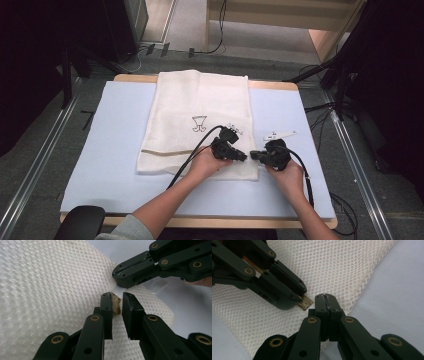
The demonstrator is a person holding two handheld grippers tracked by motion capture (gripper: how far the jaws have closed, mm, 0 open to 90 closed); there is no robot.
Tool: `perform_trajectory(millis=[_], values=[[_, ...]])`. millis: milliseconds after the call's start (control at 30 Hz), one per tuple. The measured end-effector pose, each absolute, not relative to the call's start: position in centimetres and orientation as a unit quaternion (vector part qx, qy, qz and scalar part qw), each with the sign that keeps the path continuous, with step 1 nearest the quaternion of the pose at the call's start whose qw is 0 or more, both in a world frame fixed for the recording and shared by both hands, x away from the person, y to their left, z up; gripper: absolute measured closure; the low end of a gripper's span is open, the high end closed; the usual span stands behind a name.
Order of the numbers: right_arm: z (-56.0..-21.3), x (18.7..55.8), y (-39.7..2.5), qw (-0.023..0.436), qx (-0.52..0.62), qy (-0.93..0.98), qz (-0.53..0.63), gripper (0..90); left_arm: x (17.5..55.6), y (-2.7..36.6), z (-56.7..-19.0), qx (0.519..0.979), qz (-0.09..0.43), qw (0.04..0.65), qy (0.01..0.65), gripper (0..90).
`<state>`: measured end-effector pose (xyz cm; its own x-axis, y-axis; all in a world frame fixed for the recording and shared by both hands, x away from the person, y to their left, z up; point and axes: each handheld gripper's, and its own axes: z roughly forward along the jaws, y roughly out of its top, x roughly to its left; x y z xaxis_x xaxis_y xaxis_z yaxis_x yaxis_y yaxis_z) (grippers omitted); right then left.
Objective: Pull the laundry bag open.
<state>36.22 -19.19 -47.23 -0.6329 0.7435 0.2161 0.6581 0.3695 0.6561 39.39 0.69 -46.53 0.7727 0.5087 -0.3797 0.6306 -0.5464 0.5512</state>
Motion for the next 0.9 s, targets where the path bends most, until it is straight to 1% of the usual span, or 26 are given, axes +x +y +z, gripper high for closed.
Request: perform_trajectory(millis=[133,300,433,767,900], values=[[-47.3,36.2,-19.2,0.06,0.423,0.825,0.369,90.0,39.3,0.4,-46.7,0.876,-0.078,0.349,0.324,83.7],[-47.4,36.0,-19.2,0.065,0.419,0.825,0.372,90.0,39.4,0.5,-46.8,0.873,-0.086,0.351,0.329,88.0],[-47.5,35.7,-19.0,0.092,0.403,0.833,0.368,90.0,39.7,0.7,-46.7,0.869,-0.102,0.348,0.336,88.7],[-47.7,35.6,-19.1,0.085,0.408,0.827,0.376,90.0,40.1,2.4,-46.0,0.873,-0.111,0.338,0.334,89.0],[-47.7,35.6,-19.3,0.078,0.411,0.825,0.381,90.0,40.0,4.5,-45.5,0.868,-0.118,0.346,0.337,88.9]])
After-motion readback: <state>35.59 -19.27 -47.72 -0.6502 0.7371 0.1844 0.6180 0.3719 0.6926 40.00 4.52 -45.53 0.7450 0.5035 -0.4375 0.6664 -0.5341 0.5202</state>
